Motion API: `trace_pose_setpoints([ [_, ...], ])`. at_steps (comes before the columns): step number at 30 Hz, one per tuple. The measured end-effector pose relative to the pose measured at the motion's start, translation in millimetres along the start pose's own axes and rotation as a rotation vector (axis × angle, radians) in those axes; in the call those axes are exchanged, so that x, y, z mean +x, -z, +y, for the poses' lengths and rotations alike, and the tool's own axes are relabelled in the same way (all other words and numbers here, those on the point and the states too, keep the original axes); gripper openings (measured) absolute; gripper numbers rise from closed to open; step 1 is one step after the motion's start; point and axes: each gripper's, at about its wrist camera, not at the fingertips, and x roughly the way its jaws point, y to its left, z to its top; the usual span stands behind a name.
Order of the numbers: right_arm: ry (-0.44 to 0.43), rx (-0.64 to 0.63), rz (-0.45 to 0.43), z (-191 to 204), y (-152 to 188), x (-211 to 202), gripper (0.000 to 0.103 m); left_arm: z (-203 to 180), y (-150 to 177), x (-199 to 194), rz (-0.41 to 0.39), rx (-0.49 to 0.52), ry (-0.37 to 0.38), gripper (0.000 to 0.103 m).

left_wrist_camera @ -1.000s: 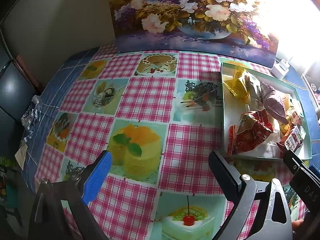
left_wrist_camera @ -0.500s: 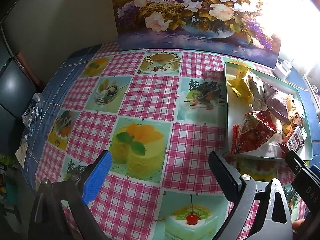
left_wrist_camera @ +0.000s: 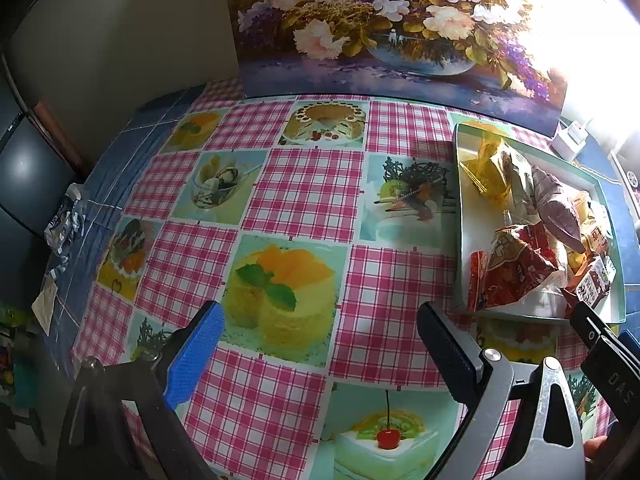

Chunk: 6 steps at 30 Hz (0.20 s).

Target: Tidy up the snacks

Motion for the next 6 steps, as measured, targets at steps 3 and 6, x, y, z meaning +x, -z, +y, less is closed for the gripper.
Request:
trace_pose_setpoints([
  [3,-0.002,0.005,-0.001,-0.7,-0.4,0.0,0.103,0.1,-0.7,-0.8,-0.001,-0.002,0.007,0.097],
  [6,-0.003,0.005,0.003,-0.9,-0.5,1.3,0.103,-0.3,-1.2,-1.4,0.000,-0.001,0.011,0.097],
])
